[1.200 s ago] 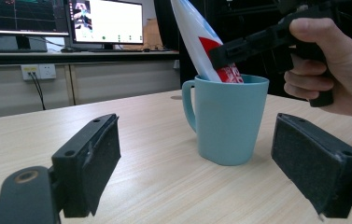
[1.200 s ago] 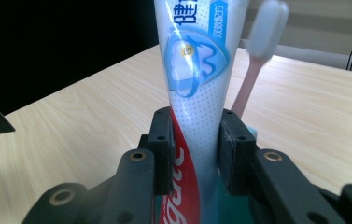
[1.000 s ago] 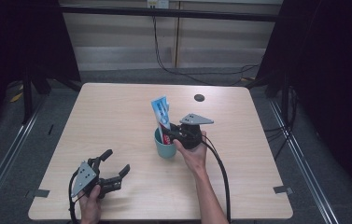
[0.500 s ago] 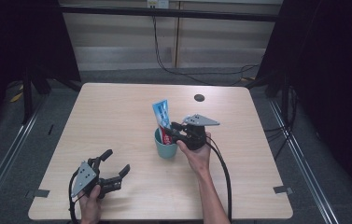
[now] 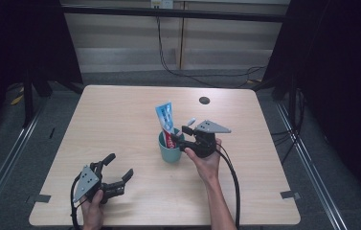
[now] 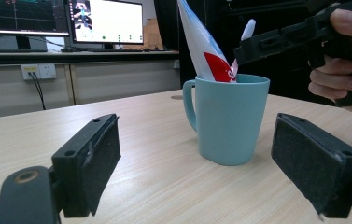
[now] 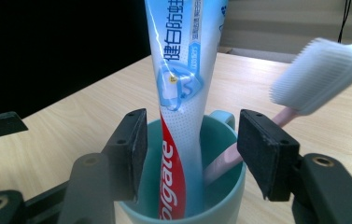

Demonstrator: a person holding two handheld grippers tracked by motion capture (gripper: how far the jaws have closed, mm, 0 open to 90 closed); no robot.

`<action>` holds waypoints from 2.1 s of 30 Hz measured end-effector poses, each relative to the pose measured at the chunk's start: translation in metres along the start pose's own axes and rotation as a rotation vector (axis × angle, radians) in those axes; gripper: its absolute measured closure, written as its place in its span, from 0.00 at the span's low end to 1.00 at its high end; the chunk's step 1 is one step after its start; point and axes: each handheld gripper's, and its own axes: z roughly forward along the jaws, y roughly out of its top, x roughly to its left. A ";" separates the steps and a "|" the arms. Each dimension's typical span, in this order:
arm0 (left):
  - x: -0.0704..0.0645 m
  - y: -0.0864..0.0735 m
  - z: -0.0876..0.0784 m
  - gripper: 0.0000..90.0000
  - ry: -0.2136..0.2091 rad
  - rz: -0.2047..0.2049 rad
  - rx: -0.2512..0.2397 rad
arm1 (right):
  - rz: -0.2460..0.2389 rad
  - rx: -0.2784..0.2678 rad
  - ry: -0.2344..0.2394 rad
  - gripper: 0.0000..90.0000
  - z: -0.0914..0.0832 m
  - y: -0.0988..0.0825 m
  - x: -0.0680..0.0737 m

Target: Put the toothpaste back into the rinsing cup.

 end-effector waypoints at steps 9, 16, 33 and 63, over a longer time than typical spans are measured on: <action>0.000 0.000 0.000 0.17 0.001 0.001 0.002 | -0.021 -0.020 -0.008 0.39 -0.016 -0.004 0.000; 0.000 0.000 0.000 0.17 0.001 -0.003 0.000 | -0.012 -0.046 -0.040 0.37 -0.030 -0.006 -0.005; 0.000 0.000 0.000 0.17 0.006 -0.002 0.001 | 0.036 -0.059 -0.150 0.20 -0.065 -0.027 -0.022; 0.000 0.000 0.000 0.17 0.010 -0.002 -0.001 | 0.103 -0.038 -0.338 0.16 -0.106 -0.082 -0.034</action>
